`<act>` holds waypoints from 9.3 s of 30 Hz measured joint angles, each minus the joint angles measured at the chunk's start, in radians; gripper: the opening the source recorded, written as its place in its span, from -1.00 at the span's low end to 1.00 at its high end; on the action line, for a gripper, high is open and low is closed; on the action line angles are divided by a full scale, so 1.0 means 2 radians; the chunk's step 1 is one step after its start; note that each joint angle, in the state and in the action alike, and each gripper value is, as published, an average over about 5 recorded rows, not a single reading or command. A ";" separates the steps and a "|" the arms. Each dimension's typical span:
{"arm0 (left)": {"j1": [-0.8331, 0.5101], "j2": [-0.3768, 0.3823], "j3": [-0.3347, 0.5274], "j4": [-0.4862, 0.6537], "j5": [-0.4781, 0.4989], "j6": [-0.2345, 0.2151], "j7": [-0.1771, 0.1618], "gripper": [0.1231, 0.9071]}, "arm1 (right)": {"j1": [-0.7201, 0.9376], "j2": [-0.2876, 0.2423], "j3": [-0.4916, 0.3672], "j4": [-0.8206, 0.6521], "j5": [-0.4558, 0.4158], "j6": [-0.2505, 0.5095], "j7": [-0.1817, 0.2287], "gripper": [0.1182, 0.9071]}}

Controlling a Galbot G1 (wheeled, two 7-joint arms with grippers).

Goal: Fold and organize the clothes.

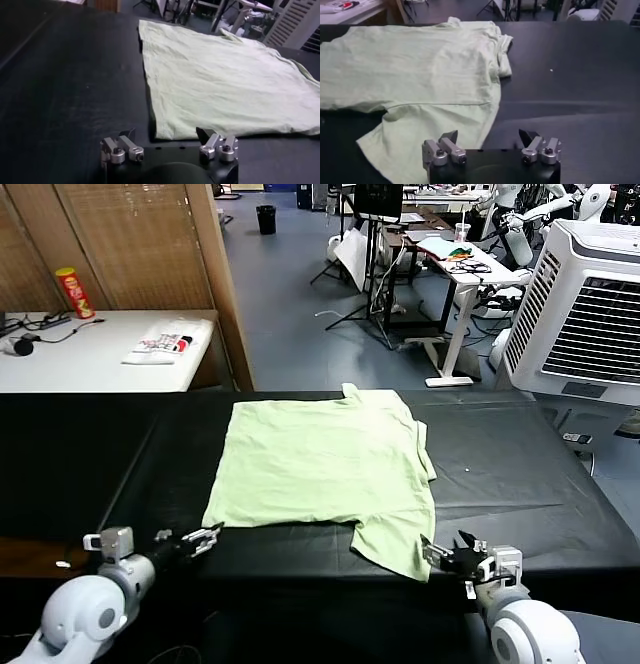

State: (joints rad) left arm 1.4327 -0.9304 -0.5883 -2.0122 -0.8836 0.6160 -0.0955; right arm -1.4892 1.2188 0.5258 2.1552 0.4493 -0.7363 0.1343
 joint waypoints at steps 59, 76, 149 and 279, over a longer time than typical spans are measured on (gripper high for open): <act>0.036 -0.063 -0.034 -0.071 0.016 -0.092 -0.024 -0.99 | 0.006 -0.011 0.020 0.000 -0.023 0.146 -0.046 -0.99; -0.069 -0.085 0.005 0.018 0.063 -0.103 -0.021 -0.99 | 0.157 -0.005 -0.041 -0.146 -0.043 0.171 -0.058 -0.99; -0.066 -0.068 0.036 0.091 0.078 -0.089 0.003 -0.98 | 0.059 -0.035 -0.022 -0.072 -0.010 0.085 -0.049 -0.99; -0.340 -0.011 0.175 0.248 -0.062 0.061 -0.052 -0.99 | 0.469 -0.004 -0.191 -0.430 0.085 0.000 0.009 -0.96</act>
State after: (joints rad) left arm 0.7531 -0.9521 -0.2393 -1.5171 -1.0083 0.7379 -0.1995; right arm -0.5520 1.2108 0.1430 1.2947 0.6203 -0.7363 0.1513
